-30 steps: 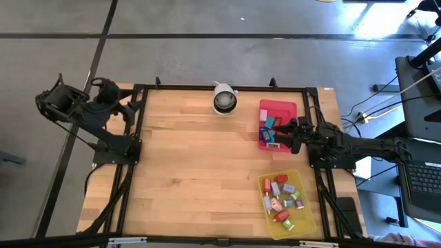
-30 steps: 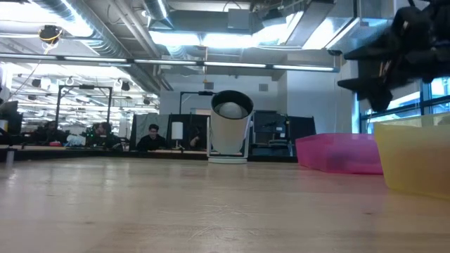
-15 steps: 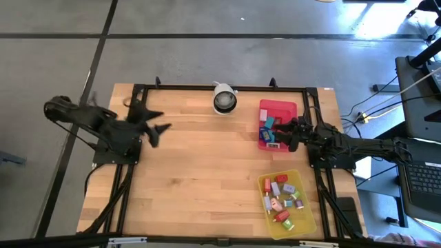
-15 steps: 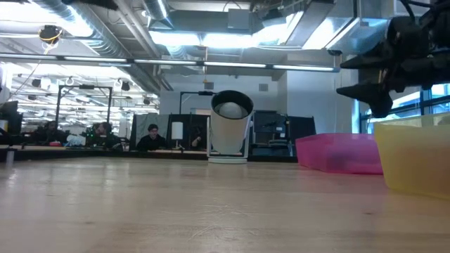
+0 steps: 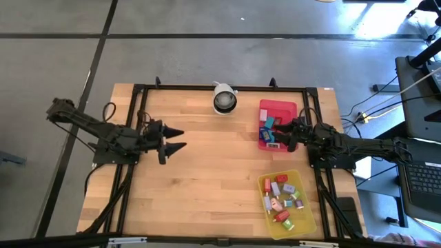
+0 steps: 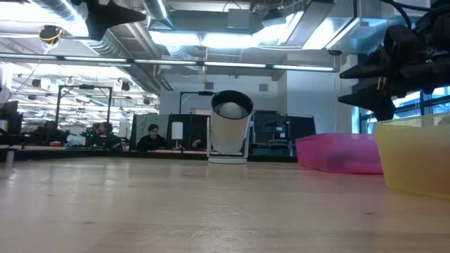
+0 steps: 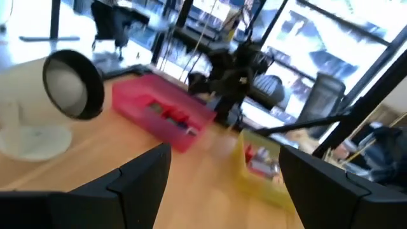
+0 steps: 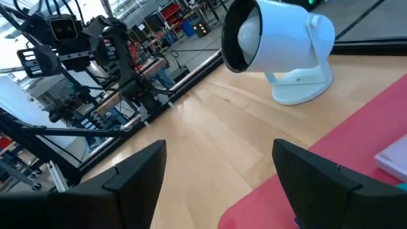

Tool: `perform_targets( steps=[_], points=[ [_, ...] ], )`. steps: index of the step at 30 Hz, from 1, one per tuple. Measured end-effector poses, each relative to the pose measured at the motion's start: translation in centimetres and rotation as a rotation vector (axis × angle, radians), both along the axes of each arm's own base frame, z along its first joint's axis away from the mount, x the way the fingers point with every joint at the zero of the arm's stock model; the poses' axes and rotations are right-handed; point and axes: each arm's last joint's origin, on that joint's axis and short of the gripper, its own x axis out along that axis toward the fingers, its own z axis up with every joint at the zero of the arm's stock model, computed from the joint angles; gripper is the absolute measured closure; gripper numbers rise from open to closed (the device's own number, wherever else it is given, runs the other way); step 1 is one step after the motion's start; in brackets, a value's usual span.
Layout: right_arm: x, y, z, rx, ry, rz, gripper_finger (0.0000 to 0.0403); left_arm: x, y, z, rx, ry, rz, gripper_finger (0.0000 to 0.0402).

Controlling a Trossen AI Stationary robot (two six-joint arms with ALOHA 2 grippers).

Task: Pick & Place Office items
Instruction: Return to Home Position

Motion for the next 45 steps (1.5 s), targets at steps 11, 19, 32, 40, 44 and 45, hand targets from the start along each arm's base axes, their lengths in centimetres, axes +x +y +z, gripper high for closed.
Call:
perform_targets(
  steps=[11, 19, 32, 40, 44, 45],
  points=[
    [0.0, 0.0, 0.0, 0.026, -0.002, -0.003, 0.0112, -4.2, 3.8, -2.1, 0.092, -0.116, 0.121, 0.0112],
    [0.0, 0.0, 0.0, 0.027, -0.002, -0.003, 0.0112, -7.6, 5.2, -3.1, 0.129, -0.291, 0.122, 0.0112],
    [0.0, -0.1, -0.1, 0.021, 0.002, -0.043, 0.0112, -6.3, 5.6, -8.8, -0.001, -0.358, 0.104, 0.0112],
    [-0.1, -0.1, -0.6, -0.003, 0.064, -0.050, 0.0112, -6.4, 6.4, -9.8, 0.101, -0.221, 0.326, 0.0112],
    [-0.1, -0.1, -0.6, -0.073, 0.086, -0.039, 0.0112, -6.8, 7.1, -10.6, 0.105, -0.126, 0.571, 0.0112],
    [-0.1, -0.1, -0.6, -0.081, 0.089, -0.038, 0.0112, -6.9, 7.2, -10.6, 0.107, -0.122, 0.626, 0.0112]
  ],
)
